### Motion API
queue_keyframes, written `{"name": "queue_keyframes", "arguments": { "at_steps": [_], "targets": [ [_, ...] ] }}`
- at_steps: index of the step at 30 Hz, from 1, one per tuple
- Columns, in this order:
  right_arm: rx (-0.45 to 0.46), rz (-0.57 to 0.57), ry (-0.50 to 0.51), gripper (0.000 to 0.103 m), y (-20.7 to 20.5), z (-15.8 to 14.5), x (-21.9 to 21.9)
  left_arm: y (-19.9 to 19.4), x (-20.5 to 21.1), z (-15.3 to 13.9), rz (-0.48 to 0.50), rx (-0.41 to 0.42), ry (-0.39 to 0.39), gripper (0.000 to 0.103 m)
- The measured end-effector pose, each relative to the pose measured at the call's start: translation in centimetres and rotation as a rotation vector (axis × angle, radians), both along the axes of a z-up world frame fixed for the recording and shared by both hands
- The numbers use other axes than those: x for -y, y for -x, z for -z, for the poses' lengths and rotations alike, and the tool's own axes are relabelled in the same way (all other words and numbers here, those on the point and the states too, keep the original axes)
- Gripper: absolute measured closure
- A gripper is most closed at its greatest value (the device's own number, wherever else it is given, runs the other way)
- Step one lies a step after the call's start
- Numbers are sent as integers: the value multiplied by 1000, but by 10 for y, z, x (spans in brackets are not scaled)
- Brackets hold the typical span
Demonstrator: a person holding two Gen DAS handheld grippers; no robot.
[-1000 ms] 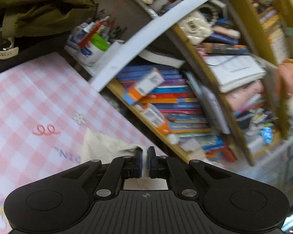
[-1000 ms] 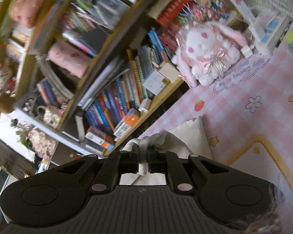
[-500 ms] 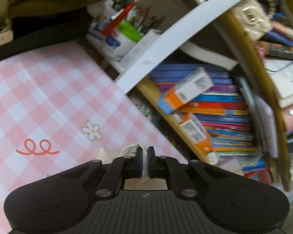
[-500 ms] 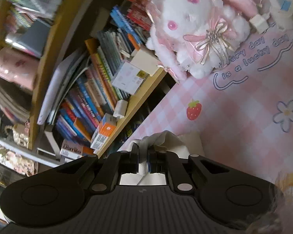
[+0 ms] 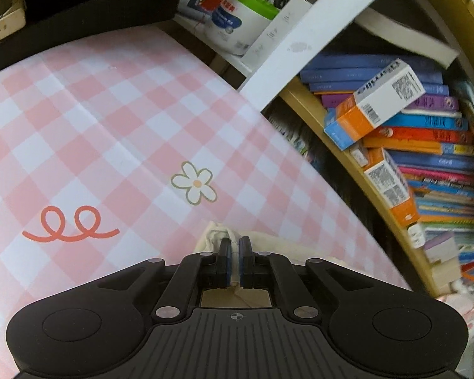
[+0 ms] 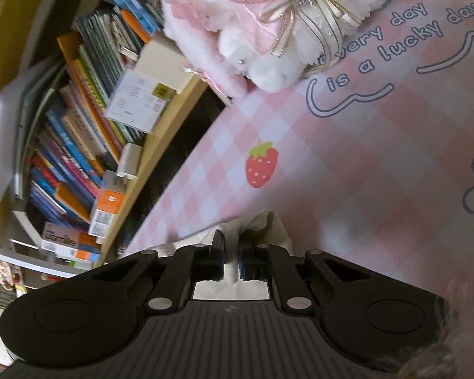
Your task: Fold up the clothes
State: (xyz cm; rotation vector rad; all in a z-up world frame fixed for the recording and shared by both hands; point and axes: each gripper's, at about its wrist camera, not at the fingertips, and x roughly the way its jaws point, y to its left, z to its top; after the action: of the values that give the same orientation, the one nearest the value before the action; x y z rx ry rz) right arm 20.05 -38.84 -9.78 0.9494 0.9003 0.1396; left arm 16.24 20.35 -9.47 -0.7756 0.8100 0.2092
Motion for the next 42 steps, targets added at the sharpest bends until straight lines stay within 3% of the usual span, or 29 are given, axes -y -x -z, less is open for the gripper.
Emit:
{"name": "queue_keyframes", "arguments": {
  "at_steps": [3,8,10,17,19,22,26,30,36,42],
  "targets": [
    [-4,-10,7,90,-3,1,1,2,13,-9,26,2,-80,93],
    [61,-34,120,47,0,-27,1,11,43,-29,76,19,-249,66],
    [92,-35,202,43,5,-41,1,15,55,-38,96,25,-317,57],
    [266,-78,551,25,36,-79,-24,27,97,-66,166,48,-554,46],
    [319,-115,660,23,46,-85,-41,32,117,-67,200,59,-601,42],
    [369,-172,743,21,61,-85,-65,42,149,-66,249,77,-650,42],
    [410,-252,820,21,78,-76,-94,52,181,-52,314,82,-590,42],
    [414,-345,834,21,89,-65,-117,54,215,-40,370,50,-616,44],
    [426,-444,861,22,97,-47,-137,58,260,-38,484,104,-720,51],
    [392,-506,884,22,99,-26,-140,52,280,-25,548,69,-737,51]
  ]
}}
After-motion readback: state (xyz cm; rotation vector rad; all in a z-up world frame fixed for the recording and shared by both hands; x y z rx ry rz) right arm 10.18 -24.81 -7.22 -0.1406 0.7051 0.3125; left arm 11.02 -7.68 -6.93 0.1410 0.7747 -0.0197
